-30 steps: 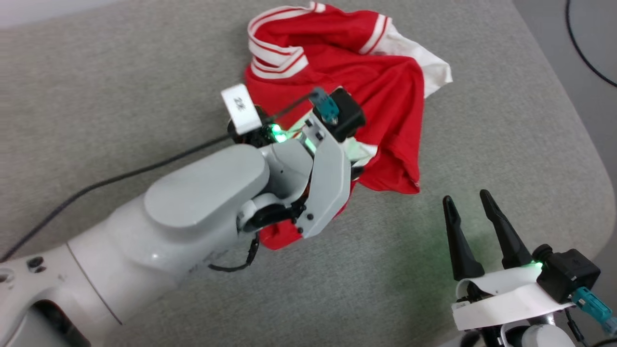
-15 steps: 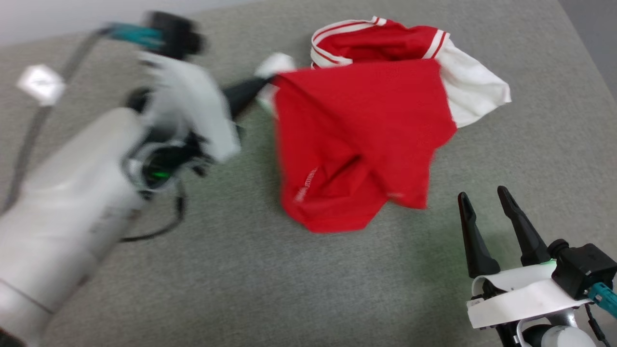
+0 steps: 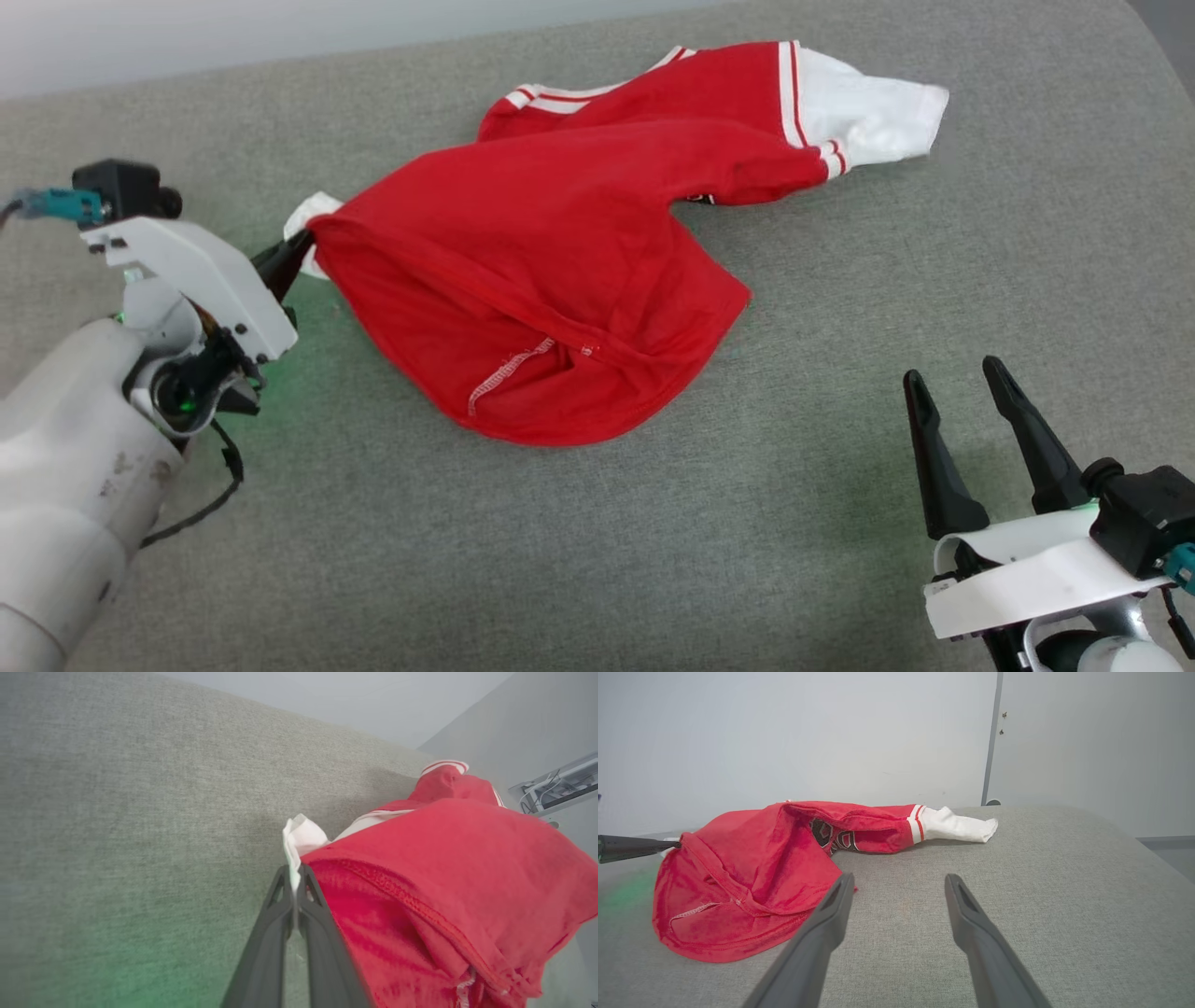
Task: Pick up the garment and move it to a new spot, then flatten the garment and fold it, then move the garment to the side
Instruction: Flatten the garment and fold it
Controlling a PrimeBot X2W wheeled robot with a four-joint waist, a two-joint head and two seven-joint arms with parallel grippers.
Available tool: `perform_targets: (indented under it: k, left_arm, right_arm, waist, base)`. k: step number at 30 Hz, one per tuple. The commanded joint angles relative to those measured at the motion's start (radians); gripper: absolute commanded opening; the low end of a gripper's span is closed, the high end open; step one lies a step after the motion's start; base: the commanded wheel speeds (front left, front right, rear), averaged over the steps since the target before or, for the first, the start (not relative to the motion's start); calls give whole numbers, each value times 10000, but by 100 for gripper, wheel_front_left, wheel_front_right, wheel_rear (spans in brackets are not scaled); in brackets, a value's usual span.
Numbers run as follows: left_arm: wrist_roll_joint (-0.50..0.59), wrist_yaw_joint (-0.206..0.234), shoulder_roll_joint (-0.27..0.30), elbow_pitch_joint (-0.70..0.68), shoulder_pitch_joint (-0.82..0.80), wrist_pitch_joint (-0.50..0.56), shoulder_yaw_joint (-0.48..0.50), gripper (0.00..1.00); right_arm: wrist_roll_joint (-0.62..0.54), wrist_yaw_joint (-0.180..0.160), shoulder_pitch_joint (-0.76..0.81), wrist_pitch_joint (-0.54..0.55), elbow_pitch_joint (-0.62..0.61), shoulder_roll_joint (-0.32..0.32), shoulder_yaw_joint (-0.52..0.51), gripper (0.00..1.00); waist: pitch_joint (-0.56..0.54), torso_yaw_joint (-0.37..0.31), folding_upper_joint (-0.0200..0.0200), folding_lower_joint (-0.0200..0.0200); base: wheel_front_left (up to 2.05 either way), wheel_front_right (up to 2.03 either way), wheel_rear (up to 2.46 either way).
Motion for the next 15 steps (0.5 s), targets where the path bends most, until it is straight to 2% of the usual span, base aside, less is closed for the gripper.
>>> perform_targets:
  k: [1, 6, 7, 8, 9, 10, 11, 15]
  left_arm:
    - [40, -58, -111, 152, 83, -68, -17, 0]
    - [104, -67, -325, 178, 83, -73, -130, 0]
    - [148, -68, -316, 168, 161, -63, -194, 5]
    - [148, -68, -316, 168, 161, -63, -194, 5]
    - [208, -68, -313, 107, 211, -60, -257, 18]
    - [228, -69, -307, -8, 219, -90, -289, 67]
    - [175, -70, -300, -104, 232, -104, -275, 100]
    - [274, -71, -58, -805, 104, -243, -321, 100]
  right_arm:
    - [-69, -7, 162, 72, -104, -62, -21, 100]
    - [-41, -7, 118, 257, -256, -155, 29, 100]
    - [-37, -7, 113, 291, -263, -173, 50, 100]
    - [-37, -7, 113, 291, -263, -173, 50, 100]
    - [-32, -7, 119, 302, -273, -176, 62, 100]
    - [-28, -7, 128, 314, -283, -172, 76, 100]
    - [-17, -7, 141, 340, -294, -176, 84, 100]
    - [6, -7, 207, 397, -350, -197, 50, 100]
  waist:
    - [-34, 54, 0, 0]
    - [-129, 154, 0, 0]
    - [-164, 171, 0, 0]
    - [-164, 171, 0, 0]
    - [-194, 186, 0, 0]
    - [-223, 201, 0, 0]
    - [-244, 223, 0, 0]
    - [-300, 367, 0, 0]
  base:
    - [0, 0, 0]
    - [0, 0, 0]
    - [0, 0, 0]
    - [0, 0, 0]
    - [0, 0, 0]
    - [0, 0, 0]
    - [0, 0, 0]
    - [0, 0, 0]
